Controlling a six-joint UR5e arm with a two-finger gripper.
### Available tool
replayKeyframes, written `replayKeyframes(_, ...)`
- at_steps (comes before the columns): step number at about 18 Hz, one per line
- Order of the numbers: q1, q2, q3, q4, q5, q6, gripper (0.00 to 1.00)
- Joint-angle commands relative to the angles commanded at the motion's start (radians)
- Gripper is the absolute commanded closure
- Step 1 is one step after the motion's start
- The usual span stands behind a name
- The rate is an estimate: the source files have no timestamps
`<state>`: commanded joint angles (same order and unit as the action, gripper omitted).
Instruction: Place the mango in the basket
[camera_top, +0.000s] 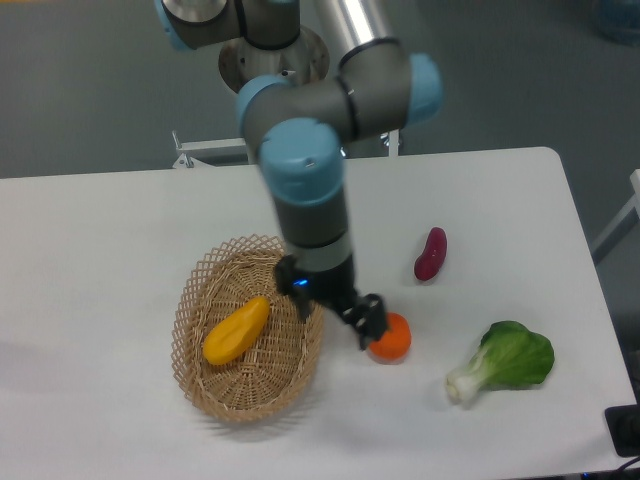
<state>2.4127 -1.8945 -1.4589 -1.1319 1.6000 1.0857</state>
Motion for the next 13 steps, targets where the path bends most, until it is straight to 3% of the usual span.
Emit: replayKeyframes(13,0.269,0.101,0.014,-0.207,-0.104,0.466,0.0)
